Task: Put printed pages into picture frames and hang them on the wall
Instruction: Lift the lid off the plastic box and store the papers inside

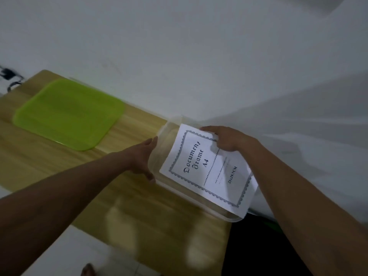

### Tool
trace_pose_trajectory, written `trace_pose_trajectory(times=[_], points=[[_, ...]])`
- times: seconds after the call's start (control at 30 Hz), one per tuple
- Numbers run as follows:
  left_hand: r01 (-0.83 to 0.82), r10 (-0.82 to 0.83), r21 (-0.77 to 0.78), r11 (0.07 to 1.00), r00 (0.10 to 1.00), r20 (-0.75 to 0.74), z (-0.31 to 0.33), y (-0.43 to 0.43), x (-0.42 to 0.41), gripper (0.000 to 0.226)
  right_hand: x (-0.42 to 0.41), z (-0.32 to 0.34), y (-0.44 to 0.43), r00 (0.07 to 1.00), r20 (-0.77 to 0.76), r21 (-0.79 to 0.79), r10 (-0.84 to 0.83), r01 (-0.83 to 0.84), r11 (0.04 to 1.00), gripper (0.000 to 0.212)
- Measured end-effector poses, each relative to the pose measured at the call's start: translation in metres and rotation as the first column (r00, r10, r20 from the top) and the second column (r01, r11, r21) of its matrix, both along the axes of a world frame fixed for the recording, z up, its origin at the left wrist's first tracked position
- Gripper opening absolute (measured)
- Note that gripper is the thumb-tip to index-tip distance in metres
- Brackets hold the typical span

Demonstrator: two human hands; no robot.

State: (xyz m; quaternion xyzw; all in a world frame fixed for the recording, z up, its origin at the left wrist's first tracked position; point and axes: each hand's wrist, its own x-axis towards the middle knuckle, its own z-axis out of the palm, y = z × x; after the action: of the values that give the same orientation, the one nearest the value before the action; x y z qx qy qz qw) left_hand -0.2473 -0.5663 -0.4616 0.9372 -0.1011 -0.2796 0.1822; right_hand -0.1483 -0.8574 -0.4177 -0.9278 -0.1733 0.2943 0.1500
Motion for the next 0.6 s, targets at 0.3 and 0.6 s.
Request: trace_pose_trajectory(times=[0.3, 0.6], points=[[0.073, -0.069, 0.102, 0.992, 0.997, -0.039, -0.005, -0.002, 0.007, 0.158, 0.004, -0.064, 0.018, 0.999, -0.005, -0.044, 0.054, -0.054, 0.998, 0.084], [0.037, -0.035, 0.094, 0.995, 0.999, -0.030, -0.012, 0.001, 0.012, 0.168, -0.019, -0.076, 0.016, 0.982, 0.155, -0.122, 0.107, -0.089, 0.989, 0.062]])
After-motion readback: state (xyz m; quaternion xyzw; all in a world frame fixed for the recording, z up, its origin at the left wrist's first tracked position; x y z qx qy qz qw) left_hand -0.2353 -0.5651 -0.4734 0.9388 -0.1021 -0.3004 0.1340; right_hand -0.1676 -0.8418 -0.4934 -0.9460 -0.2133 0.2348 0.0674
